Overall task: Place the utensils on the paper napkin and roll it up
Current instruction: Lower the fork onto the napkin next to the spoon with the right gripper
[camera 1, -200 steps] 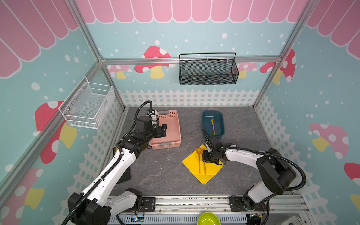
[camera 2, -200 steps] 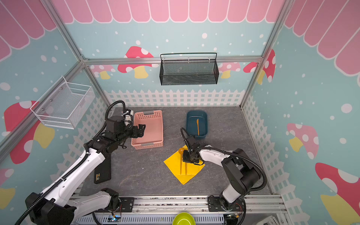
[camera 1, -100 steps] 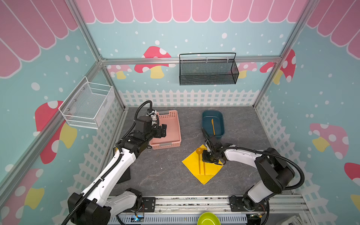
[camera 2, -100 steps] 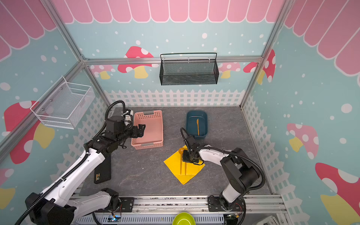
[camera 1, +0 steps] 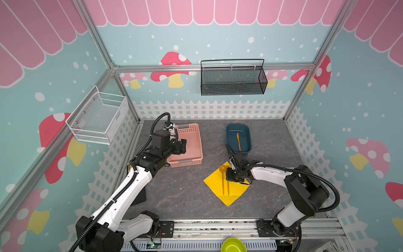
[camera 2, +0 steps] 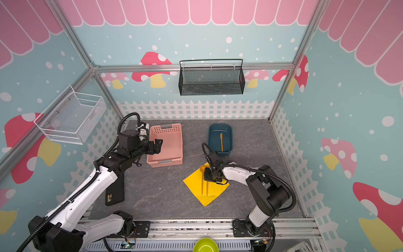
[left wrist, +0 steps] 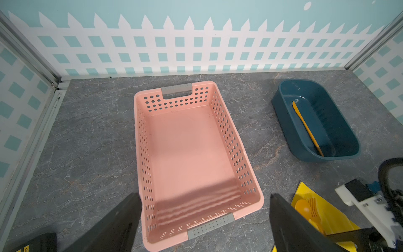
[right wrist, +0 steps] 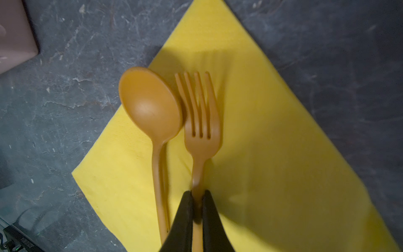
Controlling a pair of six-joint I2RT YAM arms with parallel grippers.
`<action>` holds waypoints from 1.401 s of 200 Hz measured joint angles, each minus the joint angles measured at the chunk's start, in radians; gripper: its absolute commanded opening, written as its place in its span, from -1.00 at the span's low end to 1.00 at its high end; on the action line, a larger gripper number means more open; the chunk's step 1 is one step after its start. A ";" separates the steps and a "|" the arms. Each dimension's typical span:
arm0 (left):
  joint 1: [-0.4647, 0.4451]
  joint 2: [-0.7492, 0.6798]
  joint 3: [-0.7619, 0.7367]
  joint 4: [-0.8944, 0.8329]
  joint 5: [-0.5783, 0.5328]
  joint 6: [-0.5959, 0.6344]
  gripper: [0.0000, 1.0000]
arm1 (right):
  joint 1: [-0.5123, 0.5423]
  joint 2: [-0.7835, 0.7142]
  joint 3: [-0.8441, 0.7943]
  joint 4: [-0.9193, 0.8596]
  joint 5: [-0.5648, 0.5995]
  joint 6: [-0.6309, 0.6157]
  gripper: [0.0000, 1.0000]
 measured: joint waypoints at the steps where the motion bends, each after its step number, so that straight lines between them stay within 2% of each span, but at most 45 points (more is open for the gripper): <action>1: 0.000 0.000 0.000 0.000 0.000 0.000 0.86 | 0.000 0.000 0.000 0.000 0.000 0.000 -0.80; 153: 0.000 0.000 0.000 0.000 0.000 0.000 0.86 | 0.000 0.017 0.018 0.005 0.023 0.000 -0.79; 192: 0.000 0.000 0.000 0.000 0.000 0.000 0.86 | 0.000 0.017 0.018 0.006 0.022 0.000 -0.72; 234: 0.000 0.000 0.000 0.000 0.000 0.000 0.86 | 0.000 0.016 0.019 0.013 0.014 0.003 -0.49; 280: 0.000 0.000 0.000 0.000 0.000 0.000 0.86 | 0.000 -0.014 0.035 -0.038 0.032 0.003 -0.42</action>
